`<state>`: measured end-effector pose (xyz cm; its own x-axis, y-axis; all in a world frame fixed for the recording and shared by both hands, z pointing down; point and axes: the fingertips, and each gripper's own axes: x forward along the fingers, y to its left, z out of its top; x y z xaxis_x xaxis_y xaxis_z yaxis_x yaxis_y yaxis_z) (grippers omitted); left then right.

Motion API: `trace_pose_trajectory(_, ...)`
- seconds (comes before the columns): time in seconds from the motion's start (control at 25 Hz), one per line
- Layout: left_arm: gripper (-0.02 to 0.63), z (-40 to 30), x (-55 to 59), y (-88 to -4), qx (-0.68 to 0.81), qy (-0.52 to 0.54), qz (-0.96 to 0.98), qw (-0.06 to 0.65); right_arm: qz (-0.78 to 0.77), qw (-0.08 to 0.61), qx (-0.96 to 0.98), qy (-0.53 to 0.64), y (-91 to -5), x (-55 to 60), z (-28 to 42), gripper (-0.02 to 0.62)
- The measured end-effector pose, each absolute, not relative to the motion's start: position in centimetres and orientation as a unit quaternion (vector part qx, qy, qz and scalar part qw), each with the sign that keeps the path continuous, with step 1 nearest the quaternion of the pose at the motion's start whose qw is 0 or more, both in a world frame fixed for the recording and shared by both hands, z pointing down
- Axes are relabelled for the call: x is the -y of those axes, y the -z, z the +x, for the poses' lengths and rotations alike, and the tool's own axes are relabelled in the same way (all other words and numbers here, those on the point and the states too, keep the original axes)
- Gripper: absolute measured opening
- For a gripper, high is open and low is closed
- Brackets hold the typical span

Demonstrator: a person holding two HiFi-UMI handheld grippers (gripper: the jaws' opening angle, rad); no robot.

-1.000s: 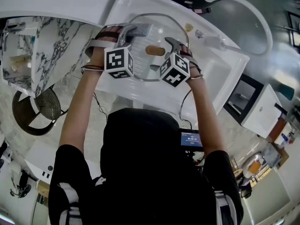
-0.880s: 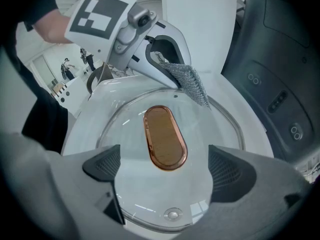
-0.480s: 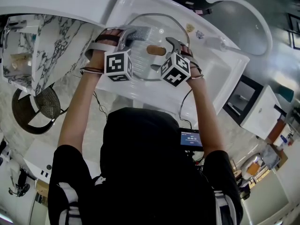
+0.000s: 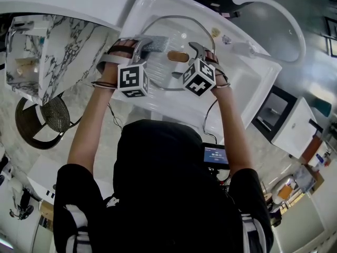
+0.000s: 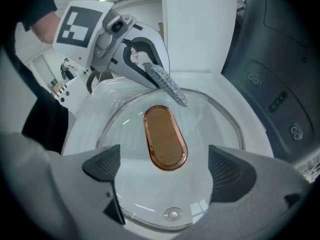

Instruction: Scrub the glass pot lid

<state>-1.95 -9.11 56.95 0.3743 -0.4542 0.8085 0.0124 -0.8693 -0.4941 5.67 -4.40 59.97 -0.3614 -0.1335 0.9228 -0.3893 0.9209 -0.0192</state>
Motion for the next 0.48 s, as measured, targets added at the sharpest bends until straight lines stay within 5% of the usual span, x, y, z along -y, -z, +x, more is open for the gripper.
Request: trace_pose_trajectory(0.48,0.072,-2.9,5.9,-57.0,-0.123,0.548,-0.801,0.207,0.16,0.543,0.816,-0.12,-59.9,4.4,5.7,0.495)
